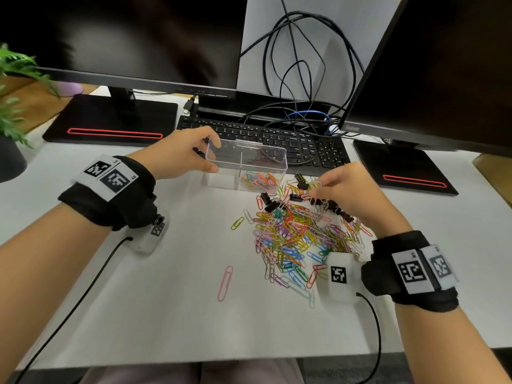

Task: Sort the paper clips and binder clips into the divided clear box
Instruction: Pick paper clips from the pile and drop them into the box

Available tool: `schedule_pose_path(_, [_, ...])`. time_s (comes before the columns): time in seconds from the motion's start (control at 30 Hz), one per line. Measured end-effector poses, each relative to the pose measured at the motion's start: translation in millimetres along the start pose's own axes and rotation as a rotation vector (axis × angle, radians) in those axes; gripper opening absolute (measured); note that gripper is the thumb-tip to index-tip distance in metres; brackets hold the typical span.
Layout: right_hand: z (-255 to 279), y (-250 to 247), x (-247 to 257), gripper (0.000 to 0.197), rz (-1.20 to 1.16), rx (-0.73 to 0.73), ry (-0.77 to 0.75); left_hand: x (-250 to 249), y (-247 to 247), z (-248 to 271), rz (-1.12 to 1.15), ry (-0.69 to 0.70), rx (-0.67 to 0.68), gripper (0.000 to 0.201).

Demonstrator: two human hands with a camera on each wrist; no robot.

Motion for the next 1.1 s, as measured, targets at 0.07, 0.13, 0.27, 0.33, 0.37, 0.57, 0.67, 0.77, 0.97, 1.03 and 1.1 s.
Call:
schedule_pose_path(0.07, [-1.7,-4.9,9.9,0.004,-0.129,-0.063,-0.025,0.5,0.3,-0.3,0.001,0.002,0.002,0.038])
schedule_pose_path(0.13, [-6.1,-6.2,23.2,0.005,-0.249,-0.093,-0.054,1.7,0.2,-0.4,-0.014,0.002,0.002,0.039])
schedule_pose_path(0.27, [-24.1,1.3,52.1,0.004,-0.369,-0.132,-0.144,1.1,0.3,0.2,-0.009,-0.006,0.003,0.039])
schedule_pose_path(0.33, [-32.6,8.9,63.6,0.008,-0.399,-0.139,-0.196,-0.4,0.3,0.7,-0.002,-0.003,0.003,0.04])
schedule_pose_path(0.37, [-35.9,13.3,68.2,0.009,-0.401,-0.134,-0.221,-0.8,0.1,0.8,-0.001,-0.003,0.003,0.04])
schedule_pose_path(0.57, [-45.6,39.7,63.2,0.004,-0.186,-0.015,-0.213,-1.8,-0.4,1.0,0.007,-0.003,0.015,0.041])
schedule_pose_path(0.67, [-45.3,41.4,56.9,0.019,-0.124,-0.01,-0.206,-2.2,-0.5,0.4,0.018,-0.002,0.006,0.041])
schedule_pose_path(0.77, [-33.2,33.5,64.5,0.024,-0.112,-0.039,-0.267,-1.5,-0.5,0.6,0.016,-0.005,0.006,0.041])
schedule_pose_path(0.97, [14.9,83.4,85.8,0.014,0.23,0.335,-0.457,-2.2,-1.1,0.0,-0.007,0.01,0.016,0.041])
schedule_pose_path(1.03, [22.4,98.8,84.7,0.016,0.327,0.424,-0.455,-1.7,-0.4,-0.5,-0.008,0.012,0.014,0.041])
schedule_pose_path(1.1, [24.5,107.4,83.5,0.016,0.352,0.463,-0.431,-1.5,-0.5,-0.4,-0.01,0.015,0.009,0.041])
Point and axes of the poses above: each hand's wrist, its own z-axis away from the middle knuckle, its own y-axis out of the palm, x = y × z, the point moved 5 cm from there along -z, towards the middle knuckle, and after that the axes turned 10 degrees about -x, right-handed, at the moved point
